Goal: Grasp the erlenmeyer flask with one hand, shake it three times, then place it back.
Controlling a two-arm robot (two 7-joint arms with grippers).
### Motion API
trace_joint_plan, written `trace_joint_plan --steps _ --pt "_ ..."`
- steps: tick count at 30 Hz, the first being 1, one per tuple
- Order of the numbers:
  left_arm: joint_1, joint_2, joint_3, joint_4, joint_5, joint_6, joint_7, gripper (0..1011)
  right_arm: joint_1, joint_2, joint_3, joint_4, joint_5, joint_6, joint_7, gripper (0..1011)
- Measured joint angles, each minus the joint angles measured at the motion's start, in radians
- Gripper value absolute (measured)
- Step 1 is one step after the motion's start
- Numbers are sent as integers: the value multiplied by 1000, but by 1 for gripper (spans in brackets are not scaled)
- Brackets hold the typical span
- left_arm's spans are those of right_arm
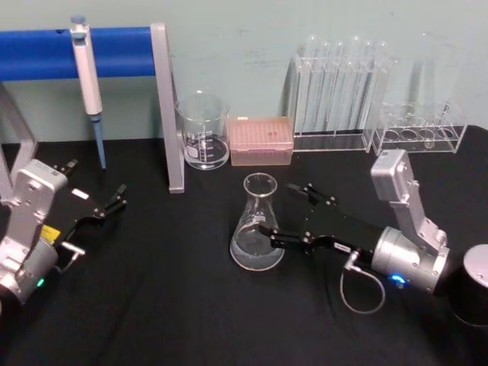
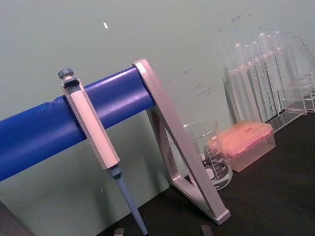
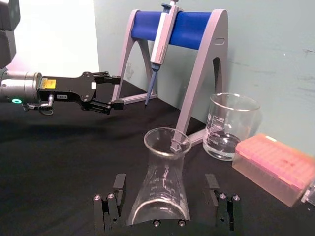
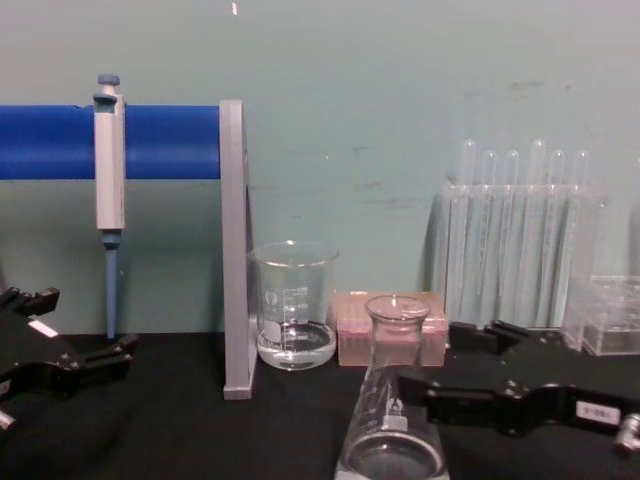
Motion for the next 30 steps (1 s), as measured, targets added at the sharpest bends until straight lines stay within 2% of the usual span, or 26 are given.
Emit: trace_joint_plan --steps 12,30 --pt "0 0 0 0 0 0 0 1001 87 -69 -31 111 -43 -19 27 1003" --pt "0 0 0 0 0 0 0 1001 136 -120 -39 186 -71 -50 34 1002"
